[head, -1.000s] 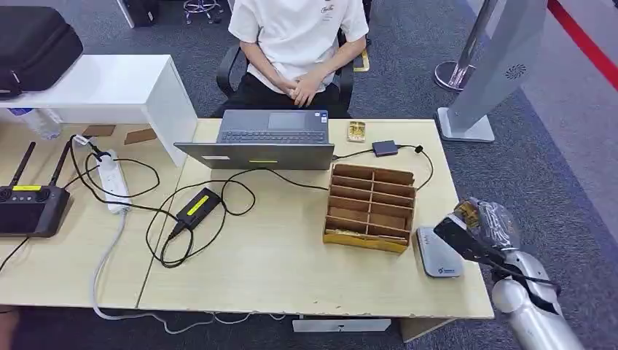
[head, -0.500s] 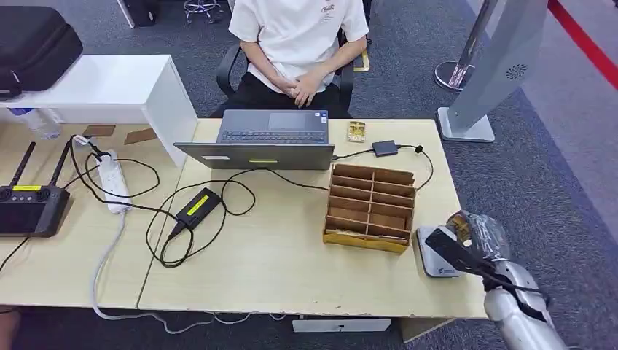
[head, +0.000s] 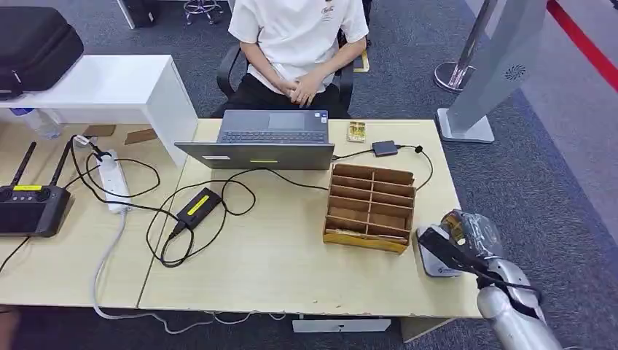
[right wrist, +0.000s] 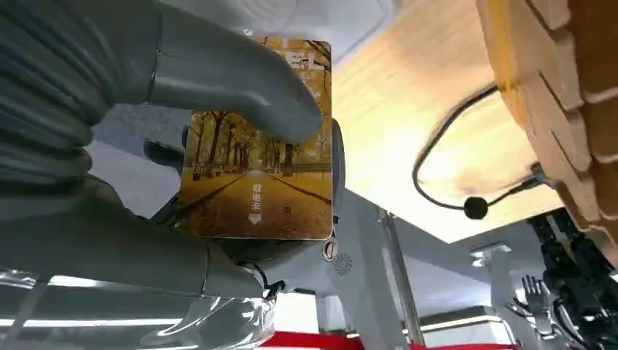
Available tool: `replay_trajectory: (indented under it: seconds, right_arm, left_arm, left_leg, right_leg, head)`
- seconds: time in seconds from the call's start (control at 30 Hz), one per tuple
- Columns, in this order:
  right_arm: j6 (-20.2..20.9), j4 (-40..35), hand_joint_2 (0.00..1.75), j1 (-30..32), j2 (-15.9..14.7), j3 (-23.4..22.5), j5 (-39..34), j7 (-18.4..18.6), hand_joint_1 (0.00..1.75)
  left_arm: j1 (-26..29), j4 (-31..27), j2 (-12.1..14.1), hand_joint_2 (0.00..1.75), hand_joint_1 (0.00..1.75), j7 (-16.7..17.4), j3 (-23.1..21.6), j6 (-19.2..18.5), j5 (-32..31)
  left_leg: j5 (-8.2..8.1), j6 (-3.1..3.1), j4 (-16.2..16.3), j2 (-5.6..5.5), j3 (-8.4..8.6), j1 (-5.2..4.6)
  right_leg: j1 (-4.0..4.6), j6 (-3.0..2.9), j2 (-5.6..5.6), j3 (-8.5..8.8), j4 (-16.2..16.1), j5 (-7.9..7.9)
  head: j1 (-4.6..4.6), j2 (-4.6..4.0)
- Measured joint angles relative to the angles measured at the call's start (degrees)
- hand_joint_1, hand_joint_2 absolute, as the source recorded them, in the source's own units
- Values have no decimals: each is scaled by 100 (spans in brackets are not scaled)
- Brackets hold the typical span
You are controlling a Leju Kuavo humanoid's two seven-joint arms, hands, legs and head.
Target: Pass the card to the sensor for recognition and then transmit it.
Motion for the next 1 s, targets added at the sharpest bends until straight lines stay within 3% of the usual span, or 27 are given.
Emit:
replay_trajectory:
  seconds: [0.33, 0.53, 0.7, 0.8, 1.0]
  right_arm:
    - [448, -701, 175, -1564, -96, 183, -481, 347, 175]
    - [374, -712, 175, -2900, -44, 709, 69, 735, 175]
    - [199, -318, 175, -3868, 6, 1446, 919, 992, 175]
    - [223, 132, 175, -4338, 79, 1879, 1261, 953, 175]
    - [177, 993, 175, -4805, 415, 2547, 1576, 944, 175]
  left_arm:
    - [-7, 0, 0, 175, 0, -24, 0, 0, -181]
    - [-67, 0, -2, 175, 0, -31, 0, -57, -271]
    - [-122, 0, -31, 175, 0, -85, 0, -107, -361]
    - [-142, 0, -42, 175, 0, -111, 0, -225, -361]
    - [-187, 0, -57, 175, 0, -127, 0, -372, -400]
  left_leg:
    - [10, -3, 2, 12, 0, -1]
    - [15, -5, 2, 12, -3, 0]
    - [17, -7, 2, 3, -5, 3]
    - [17, -7, 2, 5, -6, 4]
    - [18, -7, 2, -1, -5, 5]
  right_leg:
    - [-2, -3, 10, -8, 5, 6]
    - [-1, -4, 12, -15, 10, 7]
    - [2, -4, 5, -14, 11, 7]
    - [2, -4, 7, -14, 11, 7]
    - [3, -4, 1, -14, 11, 7]
  head:
    - [0, 0]
    - [0, 0]
    - [0, 0]
    - [0, 0]
    - [0, 0]
